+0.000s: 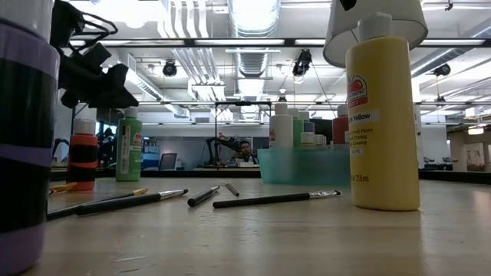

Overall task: Pick & Place Paint Supplies
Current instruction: Put the big green paint bottle into the green bin

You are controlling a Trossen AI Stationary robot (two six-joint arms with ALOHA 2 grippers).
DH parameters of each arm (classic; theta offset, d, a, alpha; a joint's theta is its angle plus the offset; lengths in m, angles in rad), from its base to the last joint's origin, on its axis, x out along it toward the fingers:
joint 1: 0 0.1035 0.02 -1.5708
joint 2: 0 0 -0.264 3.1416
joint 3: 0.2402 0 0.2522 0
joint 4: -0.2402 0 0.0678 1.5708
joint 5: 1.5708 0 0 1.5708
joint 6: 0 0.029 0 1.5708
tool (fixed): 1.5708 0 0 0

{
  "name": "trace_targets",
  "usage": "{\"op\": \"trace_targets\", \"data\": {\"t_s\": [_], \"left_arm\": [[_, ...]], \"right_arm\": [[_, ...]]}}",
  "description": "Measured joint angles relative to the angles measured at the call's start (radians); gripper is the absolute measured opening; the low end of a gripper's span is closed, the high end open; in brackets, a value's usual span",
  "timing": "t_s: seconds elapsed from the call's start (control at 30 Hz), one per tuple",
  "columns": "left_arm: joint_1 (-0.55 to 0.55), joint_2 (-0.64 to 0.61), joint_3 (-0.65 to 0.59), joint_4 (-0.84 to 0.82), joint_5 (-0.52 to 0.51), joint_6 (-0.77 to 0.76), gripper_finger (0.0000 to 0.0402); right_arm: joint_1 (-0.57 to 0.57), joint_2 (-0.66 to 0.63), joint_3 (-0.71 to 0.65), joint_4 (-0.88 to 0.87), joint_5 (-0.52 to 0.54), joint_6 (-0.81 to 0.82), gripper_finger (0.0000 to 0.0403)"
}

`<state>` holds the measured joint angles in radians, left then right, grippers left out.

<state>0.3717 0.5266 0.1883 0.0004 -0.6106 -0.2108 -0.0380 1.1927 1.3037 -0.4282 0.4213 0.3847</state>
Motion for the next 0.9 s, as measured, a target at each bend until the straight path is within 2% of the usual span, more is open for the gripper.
{"op": "trace_targets", "data": {"t_s": [0.2,0.43,0.67,0.9], "left_arm": [[0.000,-0.006,0.005,0.009,-0.016,0.011,0.0168],[0.000,-0.006,0.047,0.011,-0.017,0.116,0.0168],[0.000,-0.006,0.052,-0.011,-0.020,0.131,0.0168],[0.000,0.000,0.052,-0.049,-0.079,0.137,0.0168]], "right_arm": [[0.000,0.000,0.000,0.000,-0.001,0.000,0.0008],[0.000,0.000,0.000,0.000,-0.001,0.000,0.0008],[0.000,0.000,0.000,0.001,-0.001,0.000,0.0008],[-0.005,0.000,0.000,0.001,-0.001,0.000,0.0008]]}}
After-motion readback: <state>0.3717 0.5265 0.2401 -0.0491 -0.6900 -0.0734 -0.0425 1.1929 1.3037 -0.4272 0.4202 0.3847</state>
